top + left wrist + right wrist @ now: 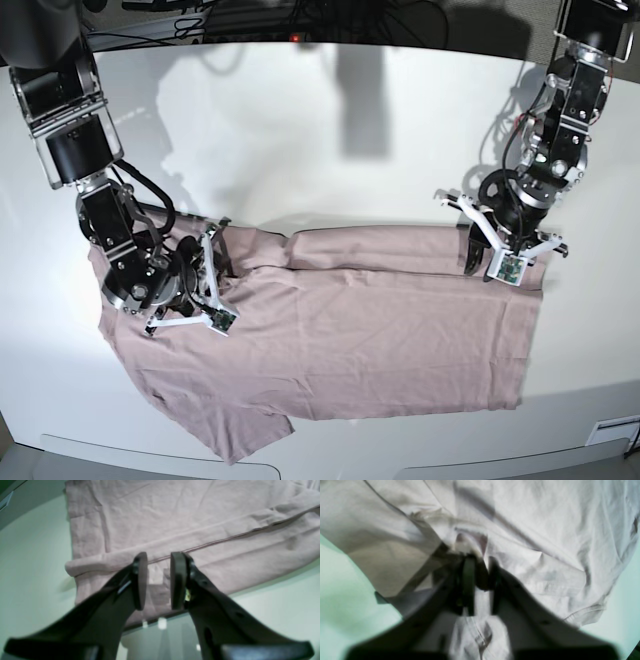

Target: Fold the T-shirt properly

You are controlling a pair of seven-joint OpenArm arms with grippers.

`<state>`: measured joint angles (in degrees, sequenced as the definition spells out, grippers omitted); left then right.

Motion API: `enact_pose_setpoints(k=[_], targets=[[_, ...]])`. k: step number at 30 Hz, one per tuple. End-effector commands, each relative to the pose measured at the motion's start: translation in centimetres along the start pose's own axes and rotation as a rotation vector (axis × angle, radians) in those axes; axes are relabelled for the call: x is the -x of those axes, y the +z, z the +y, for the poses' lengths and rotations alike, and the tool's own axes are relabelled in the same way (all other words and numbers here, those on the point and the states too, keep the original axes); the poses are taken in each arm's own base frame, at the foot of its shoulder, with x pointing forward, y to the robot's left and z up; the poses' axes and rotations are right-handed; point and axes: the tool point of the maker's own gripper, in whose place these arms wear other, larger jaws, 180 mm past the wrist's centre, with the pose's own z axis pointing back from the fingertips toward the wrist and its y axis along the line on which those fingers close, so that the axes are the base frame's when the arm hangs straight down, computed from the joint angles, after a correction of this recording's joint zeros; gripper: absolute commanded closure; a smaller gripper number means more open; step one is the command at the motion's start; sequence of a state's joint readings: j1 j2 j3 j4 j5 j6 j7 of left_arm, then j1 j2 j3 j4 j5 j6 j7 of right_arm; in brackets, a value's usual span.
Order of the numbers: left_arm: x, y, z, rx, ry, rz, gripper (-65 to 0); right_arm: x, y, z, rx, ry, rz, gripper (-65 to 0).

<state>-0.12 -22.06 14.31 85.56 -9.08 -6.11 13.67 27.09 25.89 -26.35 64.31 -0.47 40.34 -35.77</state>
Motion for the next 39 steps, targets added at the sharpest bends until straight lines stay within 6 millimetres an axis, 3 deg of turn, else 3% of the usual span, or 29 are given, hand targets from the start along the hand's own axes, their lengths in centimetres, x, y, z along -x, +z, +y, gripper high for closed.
enact_pose_setpoints(k=[1,16,31,32,34,36,39], targets=[[-1.8,0.0,0.8,-0.016,-0.011,-0.058,-15.9,-1.2,0.9,-2.0,0.045,0.0,-0.038,0.0],[-1.8,0.0,0.8,-0.016,-0.011,-0.058,-15.9,-4.7,0.8,-2.1,0.095,0.09,-0.161,0.0],[-1.7,0.0,0.8,-0.016,-0.01,-0.053,-15.9,-6.9,1.8,-4.7,0.229,0.106,-0.269,0.0],[-1.7,0.0,0.8,-0.016,-0.01,-0.053,-15.9,-7.2,1.9,-4.9,0.241,0.1,-0.283,-4.4],[-1.7,0.0,0.8,-0.016,-0.01,-0.053,-15.9,-8.0,2.4,-5.6,0.284,0.087,-0.332,-20.3],[-1.7,0.0,0.8,-0.016,-0.01,-0.052,-15.9,-8.6,3.1,-6.9,0.367,0.098,-0.365,-31.9],[-1.6,0.0,0.8,-0.016,-0.01,-0.049,-15.9,-9.1,3.7,-8.3,0.476,0.098,-0.368,-37.3]])
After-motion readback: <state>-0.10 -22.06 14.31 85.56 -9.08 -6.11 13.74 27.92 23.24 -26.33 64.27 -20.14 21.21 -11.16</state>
